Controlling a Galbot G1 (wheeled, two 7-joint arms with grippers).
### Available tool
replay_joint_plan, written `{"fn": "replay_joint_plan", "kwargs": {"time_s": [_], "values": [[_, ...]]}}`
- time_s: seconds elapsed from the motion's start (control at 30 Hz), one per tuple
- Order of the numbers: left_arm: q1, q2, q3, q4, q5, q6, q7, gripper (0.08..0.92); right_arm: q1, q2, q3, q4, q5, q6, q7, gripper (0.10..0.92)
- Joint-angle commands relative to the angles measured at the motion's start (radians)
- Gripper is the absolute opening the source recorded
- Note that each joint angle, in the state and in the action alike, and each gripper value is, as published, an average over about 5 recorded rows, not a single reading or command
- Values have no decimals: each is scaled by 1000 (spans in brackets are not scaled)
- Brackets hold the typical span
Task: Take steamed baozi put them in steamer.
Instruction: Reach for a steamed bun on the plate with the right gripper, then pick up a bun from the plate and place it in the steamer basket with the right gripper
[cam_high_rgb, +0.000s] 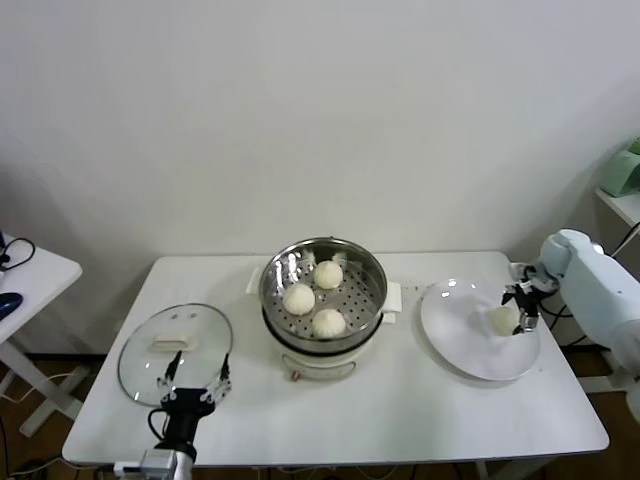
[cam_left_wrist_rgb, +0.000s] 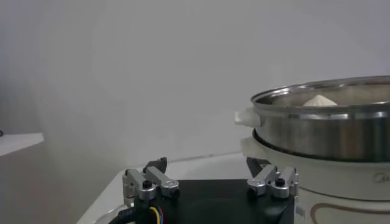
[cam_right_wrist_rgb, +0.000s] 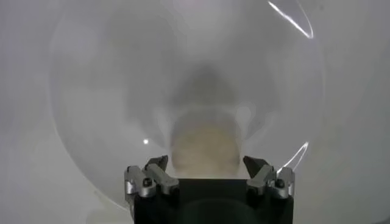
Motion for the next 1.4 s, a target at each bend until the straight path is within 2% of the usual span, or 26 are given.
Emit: {"fn": "replay_joint_plan", "kwargs": {"time_s": [0.03,0.57,0.93,1.23,1.33,1.4], "values": [[-1,-1,-2,3,-3,-1,-1,823,0,15,16,-37,-26,4,2,822],[2,-2,-3,6,-2,-1,-4,823,-7,19,28,-32,-16,4,4,732],[7,-8,-8,3,-1,-4,-4,823,17,9,-12,-13,64,-7,5,705],[23,-13,-11,-5,-2,-16,-3,823,149,-44,-249,105,304,-61,-5,688],[28,-12,-12,-8,-3,-19,-2,823,258,-67,-417,179,489,-113,-2,687],[31,-12,-11,-11,-4,-18,1,823,349,-74,-540,233,679,-178,14,687]]}}
